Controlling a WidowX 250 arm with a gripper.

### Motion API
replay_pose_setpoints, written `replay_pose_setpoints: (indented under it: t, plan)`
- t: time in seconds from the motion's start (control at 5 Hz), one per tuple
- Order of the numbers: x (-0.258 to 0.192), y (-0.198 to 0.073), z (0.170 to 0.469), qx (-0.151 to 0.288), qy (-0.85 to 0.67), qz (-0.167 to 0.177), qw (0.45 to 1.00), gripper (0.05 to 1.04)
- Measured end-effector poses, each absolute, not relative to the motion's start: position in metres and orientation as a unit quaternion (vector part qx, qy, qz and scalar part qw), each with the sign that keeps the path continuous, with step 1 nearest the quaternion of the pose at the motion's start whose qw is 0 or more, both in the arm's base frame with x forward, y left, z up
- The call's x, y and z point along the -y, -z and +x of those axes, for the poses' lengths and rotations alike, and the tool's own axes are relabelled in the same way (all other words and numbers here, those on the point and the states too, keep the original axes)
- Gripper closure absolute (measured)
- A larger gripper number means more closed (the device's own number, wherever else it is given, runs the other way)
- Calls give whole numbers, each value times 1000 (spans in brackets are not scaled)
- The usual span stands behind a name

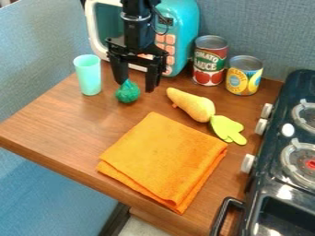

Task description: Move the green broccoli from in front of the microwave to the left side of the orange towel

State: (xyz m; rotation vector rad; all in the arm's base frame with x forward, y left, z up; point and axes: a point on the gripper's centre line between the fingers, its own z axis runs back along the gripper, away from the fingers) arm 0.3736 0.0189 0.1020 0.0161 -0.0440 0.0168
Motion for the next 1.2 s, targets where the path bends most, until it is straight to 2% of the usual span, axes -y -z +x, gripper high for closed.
replay_pose_setpoints:
  t: [0.2,0.6,1.2]
  plan:
    - [-18,-86,371,-2,-6,6,1000,83]
    - [-29,-89,388,9,8,1,1000,83]
    - [-46,-73,412,-12,-10,36,999,83]
